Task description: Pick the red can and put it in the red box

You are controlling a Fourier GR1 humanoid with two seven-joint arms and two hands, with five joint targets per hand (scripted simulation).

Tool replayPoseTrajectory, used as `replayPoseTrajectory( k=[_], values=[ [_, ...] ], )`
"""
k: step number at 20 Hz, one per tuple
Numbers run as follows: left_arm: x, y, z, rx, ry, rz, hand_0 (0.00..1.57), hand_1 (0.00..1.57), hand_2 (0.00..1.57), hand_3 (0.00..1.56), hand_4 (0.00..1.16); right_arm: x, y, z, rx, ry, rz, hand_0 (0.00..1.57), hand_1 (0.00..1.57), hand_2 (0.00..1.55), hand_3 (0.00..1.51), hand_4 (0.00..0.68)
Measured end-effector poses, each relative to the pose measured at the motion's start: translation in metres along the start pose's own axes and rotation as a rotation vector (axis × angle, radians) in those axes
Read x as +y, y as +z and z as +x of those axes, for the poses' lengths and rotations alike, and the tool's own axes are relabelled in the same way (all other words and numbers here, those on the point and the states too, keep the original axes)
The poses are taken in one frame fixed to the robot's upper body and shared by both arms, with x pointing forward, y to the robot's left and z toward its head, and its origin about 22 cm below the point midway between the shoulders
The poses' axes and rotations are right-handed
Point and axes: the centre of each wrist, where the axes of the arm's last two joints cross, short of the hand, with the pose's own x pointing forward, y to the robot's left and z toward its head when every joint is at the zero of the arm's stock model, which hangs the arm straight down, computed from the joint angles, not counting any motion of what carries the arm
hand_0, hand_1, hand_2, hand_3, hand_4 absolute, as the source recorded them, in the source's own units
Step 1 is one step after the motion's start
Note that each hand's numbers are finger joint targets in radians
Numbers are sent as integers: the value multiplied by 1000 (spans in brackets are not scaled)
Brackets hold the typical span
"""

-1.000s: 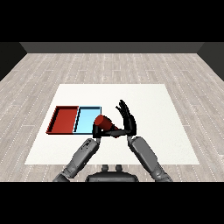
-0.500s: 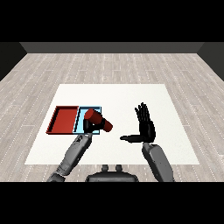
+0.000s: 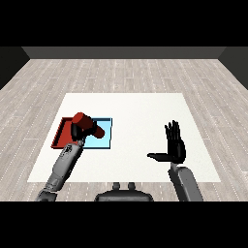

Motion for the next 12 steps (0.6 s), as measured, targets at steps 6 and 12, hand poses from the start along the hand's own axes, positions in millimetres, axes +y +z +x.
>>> replayPoseTrajectory(
  k=[6, 12],
  values=[
    [69, -20, -27, 135, -242, 53, 1571, 1571, 1562, 1505, 1081, -19, 3, -9, 28, 0, -23, 0, 0, 0, 0, 0],
    [116, -27, -66, 354, -459, 88, 1571, 1571, 1525, 1416, 1002, -28, 1, -22, 53, 21, -46, 0, 0, 0, 0, 0]
  ],
)
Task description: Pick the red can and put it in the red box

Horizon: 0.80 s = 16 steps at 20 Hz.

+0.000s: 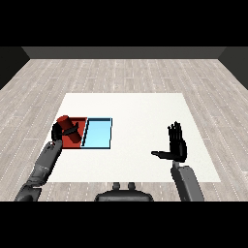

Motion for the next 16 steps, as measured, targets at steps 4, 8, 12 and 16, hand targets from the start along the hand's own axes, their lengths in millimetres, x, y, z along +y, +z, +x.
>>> replayPoseTrajectory(
  k=[4, 8, 12, 16],
  values=[
    [11, -5, -33, 163, -137, 8, 1063, 1063, 978, 616, 821, 0, -3, -9, -2, -11, -8, 0, 0, 0, 0, 0],
    [14, -5, -54, 283, -208, -9, 963, 963, 914, 0, 724, 4, -5, -20, -1, 0, -14, 0, 0, 0, 0, 0],
    [3, 1, -68, 351, -241, -63, 258, 258, 572, 499, 642, 6, -9, -31, -2, 11, -19, 0, 0, 0, 0, 0],
    [-1, 6, -77, 395, -302, -176, 0, 0, 0, 0, 0, 6, -17, -33, -15, 7, -19, 0, 0, 0, 0, 0]
  ],
)
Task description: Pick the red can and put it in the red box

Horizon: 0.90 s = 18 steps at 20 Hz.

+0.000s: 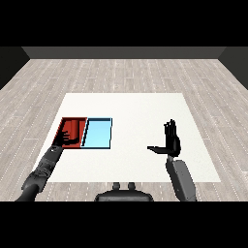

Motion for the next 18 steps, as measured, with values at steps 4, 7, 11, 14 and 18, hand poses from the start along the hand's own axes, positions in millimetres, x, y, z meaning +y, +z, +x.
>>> replayPoseTrajectory(
  k=[4, 7, 11, 14, 18],
  values=[
    [9, -4, 4, 16, 27, 16, 0, 0, 0, 0, 0, 1, -1, -4, -1, -7, 10, 0, 0, 0, 0, 0],
    [17, -9, 23, -94, 224, 46, 0, 0, 0, 0, 0, 0, -2, -2, -9, -13, 16, 0, 0, 0, 0, 0],
    [23, -11, 50, -345, 520, 39, 0, 0, 0, 0, 0, 0, -1, -1, -11, -37, 28, 0, 0, 0, 0, 0],
    [7, -6, 75, -549, 757, -15, 0, 0, 0, 0, 0, -1, 1, -2, -9, -32, 44, 0, 0, 0, 0, 0],
    [-31, 10, 89, -757, 970, -108, 0, 0, 0, 0, 0, -9, 3, -5, -10, -6, 58, 0, 0, 0, 0, 0]
  ],
)
